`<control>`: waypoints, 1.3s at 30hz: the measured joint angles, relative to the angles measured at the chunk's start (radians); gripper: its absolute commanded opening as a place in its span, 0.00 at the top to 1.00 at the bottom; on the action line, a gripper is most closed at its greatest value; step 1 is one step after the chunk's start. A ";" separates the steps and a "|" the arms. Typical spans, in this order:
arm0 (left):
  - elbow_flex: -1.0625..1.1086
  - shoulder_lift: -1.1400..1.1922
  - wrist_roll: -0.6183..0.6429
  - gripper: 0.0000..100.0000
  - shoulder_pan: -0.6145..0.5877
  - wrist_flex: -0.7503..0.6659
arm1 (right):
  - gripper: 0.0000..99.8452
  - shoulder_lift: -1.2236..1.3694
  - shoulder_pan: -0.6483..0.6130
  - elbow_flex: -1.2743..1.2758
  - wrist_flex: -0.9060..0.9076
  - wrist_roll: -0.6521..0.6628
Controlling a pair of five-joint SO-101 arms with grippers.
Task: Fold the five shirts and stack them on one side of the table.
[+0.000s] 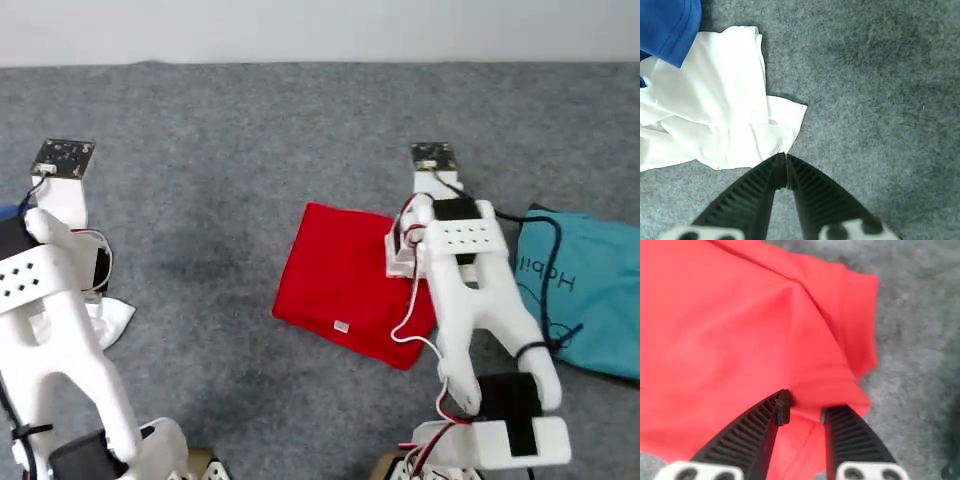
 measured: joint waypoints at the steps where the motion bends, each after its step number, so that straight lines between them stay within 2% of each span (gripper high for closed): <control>1: 0.000 0.000 0.000 1.00 0.000 0.000 | 0.95 0.000 0.000 0.000 -0.012 0.000; 5: 0.000 0.000 0.000 1.00 0.000 0.000 | 0.99 0.000 0.002 0.000 -0.044 0.011; 11: 0.000 0.000 0.000 1.00 0.000 0.000 | 0.99 0.000 0.005 0.000 -0.081 0.097; 18: 0.000 0.000 0.000 1.00 0.000 0.000 | 0.99 0.000 0.002 -0.152 -0.081 0.147; 24: 0.000 0.000 0.000 1.00 0.000 0.000 | 0.99 0.031 0.052 -0.235 -0.081 0.190; 32: 0.000 0.000 0.000 1.00 0.000 0.000 | 0.98 0.221 0.146 -0.364 -0.081 0.227; 34: 0.000 0.000 0.000 1.00 0.000 0.000 | 0.96 0.261 0.152 -0.397 -0.081 0.229; 39: 0.000 0.000 0.000 1.00 0.000 0.000 | 0.81 0.287 0.149 -0.457 -0.041 0.229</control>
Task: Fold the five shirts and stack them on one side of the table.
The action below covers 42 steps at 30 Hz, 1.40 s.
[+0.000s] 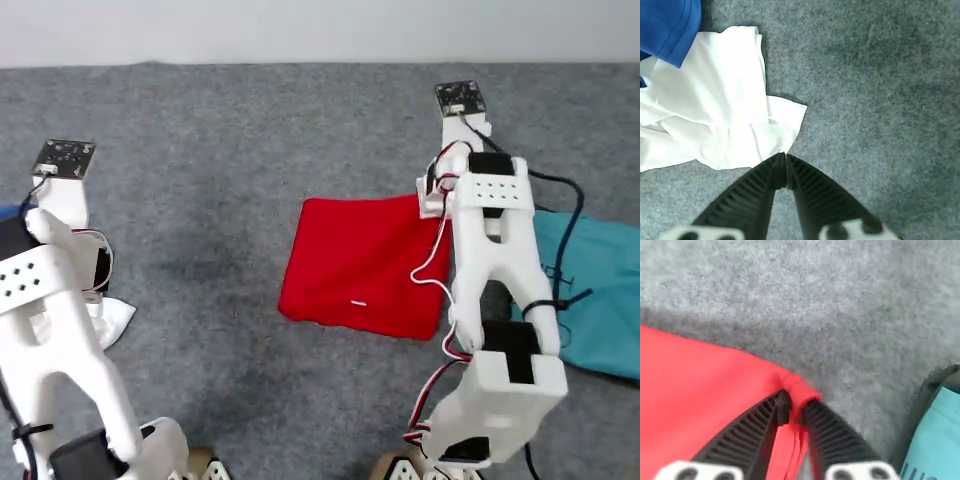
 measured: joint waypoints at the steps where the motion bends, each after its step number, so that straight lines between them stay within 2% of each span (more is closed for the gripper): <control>1: 0.000 0.000 0.000 1.00 0.000 0.000 | 0.79 0.000 -0.008 -0.015 0.023 -0.003; 7: 0.000 0.000 0.000 1.00 0.000 0.000 | 0.80 0.000 -0.078 -0.149 0.224 -0.091; 9: 0.000 0.000 0.000 1.00 0.000 0.000 | 0.84 0.000 -0.115 -0.190 0.316 -0.095; 13: 0.000 -0.002 0.000 1.00 0.000 0.000 | 0.99 0.000 -0.198 -0.235 0.486 -0.098; 18: 0.000 -0.003 -0.002 1.00 0.000 0.012 | 0.99 -0.002 -0.292 -0.238 0.626 -0.058; 23: 0.000 -0.003 -0.002 1.00 0.000 0.043 | 0.99 -0.002 -0.302 -0.077 0.595 0.014; 28: 0.000 -0.003 -0.002 1.00 0.000 0.052 | 0.99 -0.002 -0.210 0.207 0.442 0.091; 32: 0.000 -0.003 -0.002 1.00 0.000 0.052 | 0.99 -0.002 -0.146 0.354 0.385 0.132; 39: 0.000 -0.003 -0.002 1.00 0.000 0.052 | 0.99 -0.040 -0.146 0.301 0.419 0.137; 42: 0.000 -0.003 -0.002 1.00 0.000 0.052 | 0.99 -0.106 -0.190 0.216 0.422 0.137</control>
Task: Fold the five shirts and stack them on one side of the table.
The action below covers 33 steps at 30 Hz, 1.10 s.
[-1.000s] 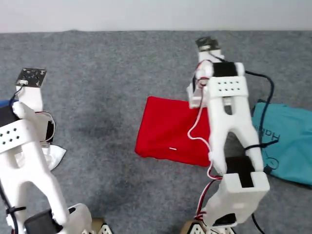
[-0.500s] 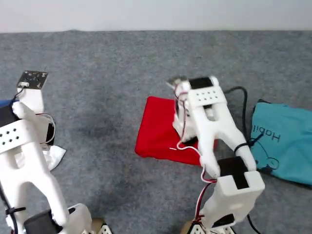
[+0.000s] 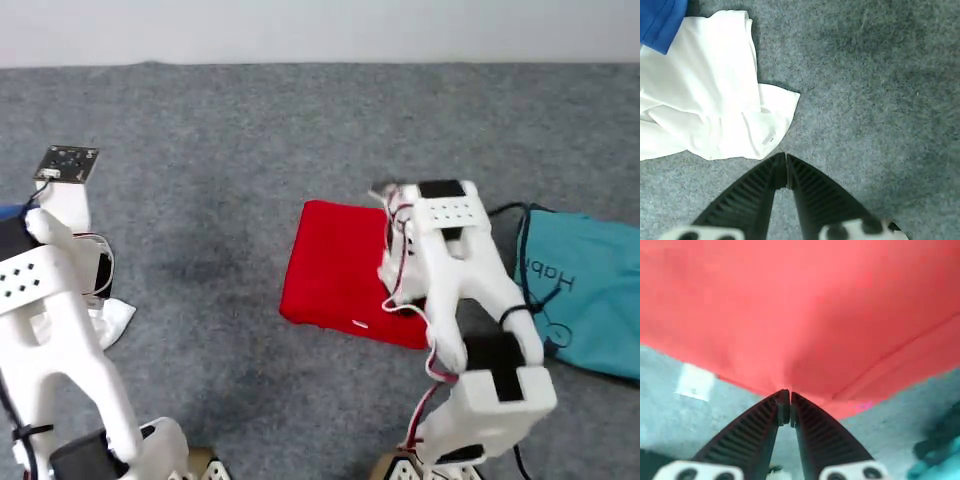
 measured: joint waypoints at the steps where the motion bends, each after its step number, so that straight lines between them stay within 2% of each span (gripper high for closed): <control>1: 0.000 0.000 0.000 1.00 0.000 0.000 | 0.99 -0.018 -0.012 -0.031 -0.002 0.000; 9: 0.000 0.000 0.000 1.00 0.000 0.000 | 0.99 -0.032 0.023 -0.137 -0.259 0.006; 17: 0.000 0.000 0.000 1.00 0.000 0.000 | 0.99 0.209 0.180 -0.137 -0.517 0.006; 22: 0.000 0.000 0.000 1.00 0.000 0.000 | 0.99 0.370 0.190 -0.184 -0.651 0.006; 25: 0.000 0.000 0.000 1.00 0.000 0.000 | 0.99 0.393 0.189 -0.258 -0.620 0.008; 33: 0.000 0.000 0.000 1.00 0.000 0.000 | 0.99 0.334 0.078 -0.465 -0.222 0.008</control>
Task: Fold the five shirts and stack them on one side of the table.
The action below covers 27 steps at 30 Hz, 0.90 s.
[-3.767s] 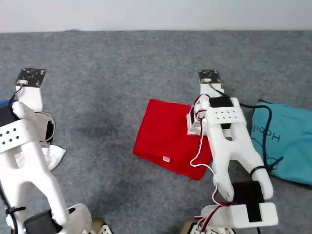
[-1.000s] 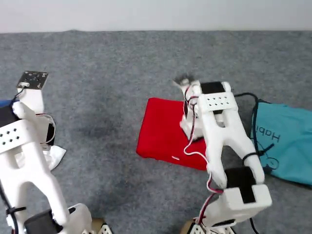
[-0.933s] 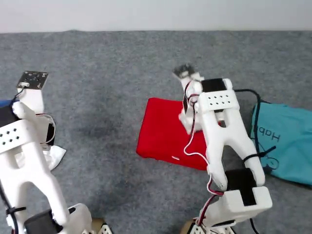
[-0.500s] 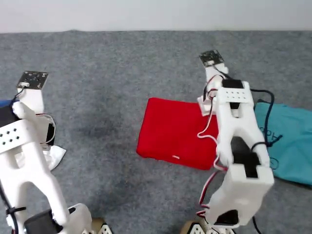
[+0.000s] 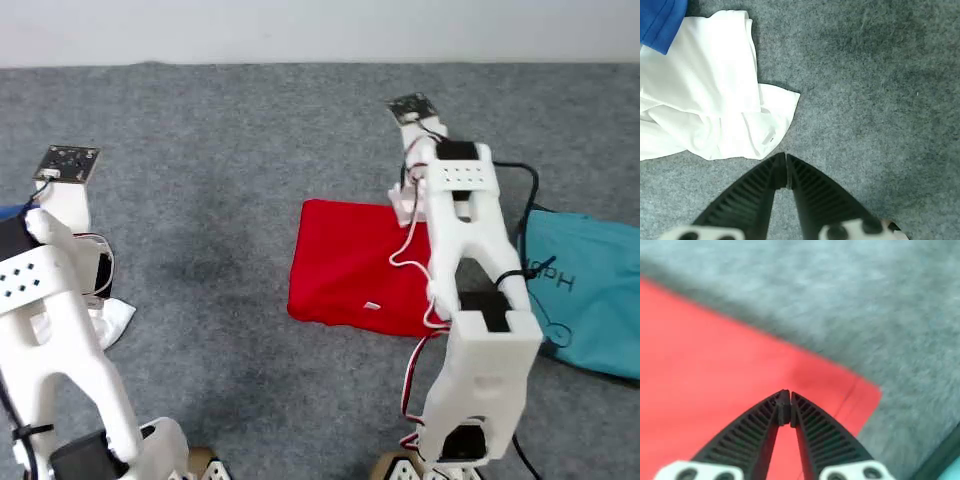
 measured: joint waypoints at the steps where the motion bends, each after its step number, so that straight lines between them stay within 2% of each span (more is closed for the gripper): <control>1: 0.000 0.000 0.000 1.00 0.000 0.000 | 0.99 -0.020 -0.014 -0.006 0.043 0.000; 15: 0.000 0.000 0.000 1.00 0.000 0.000 | 0.99 -0.114 -0.132 -0.011 0.434 -0.080; 19: 0.000 0.000 0.000 1.00 0.000 0.000 | 0.99 -0.157 -0.129 -0.011 0.443 -0.133; 23: 0.000 0.000 0.000 1.00 0.000 0.000 | 0.99 -0.310 -0.137 -0.003 0.440 -0.173; 27: 0.000 0.000 0.000 1.00 0.000 0.000 | 0.98 -0.439 -0.133 0.118 0.347 -0.222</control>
